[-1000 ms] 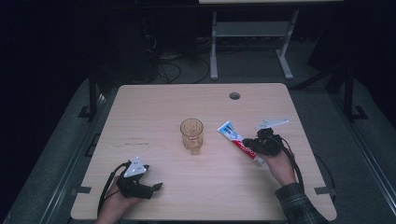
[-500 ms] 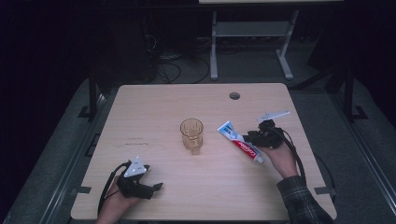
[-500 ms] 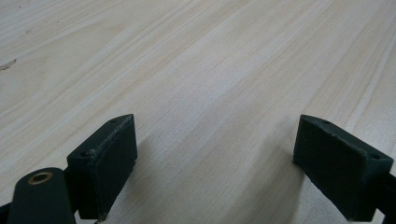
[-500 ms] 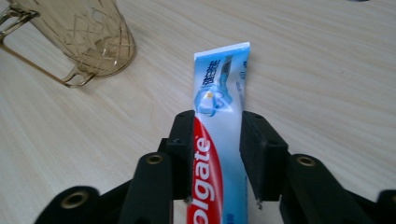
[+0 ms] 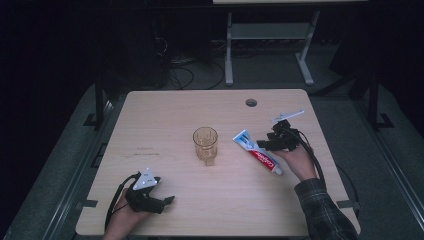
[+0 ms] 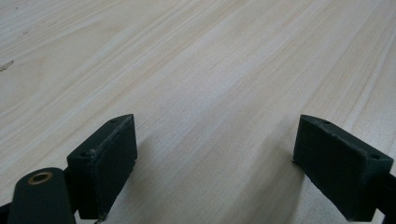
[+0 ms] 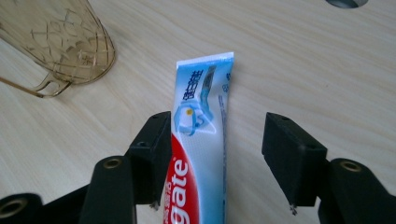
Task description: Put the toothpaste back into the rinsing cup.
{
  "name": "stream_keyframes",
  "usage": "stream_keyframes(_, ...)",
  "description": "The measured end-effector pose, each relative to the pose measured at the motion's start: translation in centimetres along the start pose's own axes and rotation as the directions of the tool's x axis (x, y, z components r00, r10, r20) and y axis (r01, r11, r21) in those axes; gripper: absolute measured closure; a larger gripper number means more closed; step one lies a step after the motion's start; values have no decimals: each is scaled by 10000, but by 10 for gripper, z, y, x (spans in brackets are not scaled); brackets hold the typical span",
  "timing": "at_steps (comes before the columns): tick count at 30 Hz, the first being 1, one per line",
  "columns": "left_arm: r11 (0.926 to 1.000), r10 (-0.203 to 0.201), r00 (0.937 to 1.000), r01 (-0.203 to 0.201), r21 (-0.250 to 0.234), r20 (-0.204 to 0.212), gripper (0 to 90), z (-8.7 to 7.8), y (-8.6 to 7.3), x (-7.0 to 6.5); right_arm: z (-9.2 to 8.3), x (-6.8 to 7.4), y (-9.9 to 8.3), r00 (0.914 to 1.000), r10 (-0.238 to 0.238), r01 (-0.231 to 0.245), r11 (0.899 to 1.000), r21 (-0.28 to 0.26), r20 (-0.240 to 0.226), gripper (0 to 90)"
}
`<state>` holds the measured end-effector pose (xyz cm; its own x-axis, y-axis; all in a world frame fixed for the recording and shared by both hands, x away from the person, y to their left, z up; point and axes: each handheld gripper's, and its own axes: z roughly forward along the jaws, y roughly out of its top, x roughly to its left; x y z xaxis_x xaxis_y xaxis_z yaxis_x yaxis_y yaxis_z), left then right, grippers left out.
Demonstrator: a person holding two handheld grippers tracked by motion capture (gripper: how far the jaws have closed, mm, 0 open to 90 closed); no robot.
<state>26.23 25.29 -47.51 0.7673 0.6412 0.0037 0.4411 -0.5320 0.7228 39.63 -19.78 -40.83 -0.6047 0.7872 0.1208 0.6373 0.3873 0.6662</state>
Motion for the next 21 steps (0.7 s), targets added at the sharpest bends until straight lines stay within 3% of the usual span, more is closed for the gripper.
stream_keyframes(21, 10000, 17, 10000, -17, -4, 32, 128, 0, 0, 0, 34, 7, 23, 9985, -552, 546, 9959, 724, 67, 353)
